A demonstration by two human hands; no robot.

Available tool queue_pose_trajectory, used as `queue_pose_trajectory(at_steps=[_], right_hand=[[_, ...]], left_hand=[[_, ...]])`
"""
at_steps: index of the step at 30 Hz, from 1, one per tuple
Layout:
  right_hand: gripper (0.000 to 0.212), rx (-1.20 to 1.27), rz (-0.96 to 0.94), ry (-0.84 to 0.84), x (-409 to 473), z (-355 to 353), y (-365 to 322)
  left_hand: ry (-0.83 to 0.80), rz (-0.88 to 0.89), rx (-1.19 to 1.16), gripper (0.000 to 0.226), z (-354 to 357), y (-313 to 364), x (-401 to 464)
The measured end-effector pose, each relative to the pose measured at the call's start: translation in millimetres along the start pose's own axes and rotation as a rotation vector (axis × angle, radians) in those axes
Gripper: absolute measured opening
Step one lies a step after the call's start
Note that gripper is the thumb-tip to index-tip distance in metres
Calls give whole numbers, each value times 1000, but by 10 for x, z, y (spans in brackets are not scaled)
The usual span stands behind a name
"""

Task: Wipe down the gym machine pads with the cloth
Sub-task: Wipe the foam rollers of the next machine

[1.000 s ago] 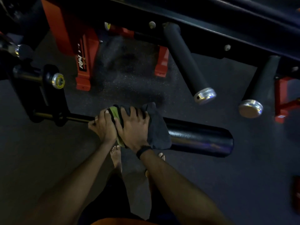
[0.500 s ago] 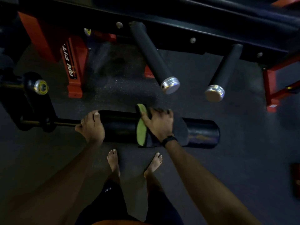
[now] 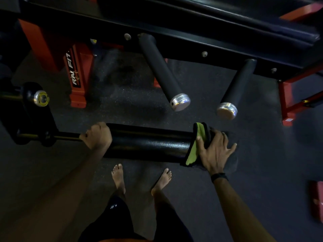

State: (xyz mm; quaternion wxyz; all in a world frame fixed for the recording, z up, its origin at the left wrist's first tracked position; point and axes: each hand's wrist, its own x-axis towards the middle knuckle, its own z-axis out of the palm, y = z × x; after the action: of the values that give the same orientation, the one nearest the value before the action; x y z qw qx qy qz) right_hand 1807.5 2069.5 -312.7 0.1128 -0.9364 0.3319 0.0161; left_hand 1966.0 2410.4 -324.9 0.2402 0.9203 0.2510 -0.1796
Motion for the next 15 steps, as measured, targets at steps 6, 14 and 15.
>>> queue_pose_trajectory(at_steps=[6,14,15], right_hand=[[59,-70,-43,-20,72,-62,139],[118,-176,329,-491,1266,371,626],[126,-176,342,-515,1403,605,856]], left_hand=[[143,77,90,42,73,-19,-33],[245,215,-135,42,114,-143,-95],[241,213,-157,44,128,-179,-78]])
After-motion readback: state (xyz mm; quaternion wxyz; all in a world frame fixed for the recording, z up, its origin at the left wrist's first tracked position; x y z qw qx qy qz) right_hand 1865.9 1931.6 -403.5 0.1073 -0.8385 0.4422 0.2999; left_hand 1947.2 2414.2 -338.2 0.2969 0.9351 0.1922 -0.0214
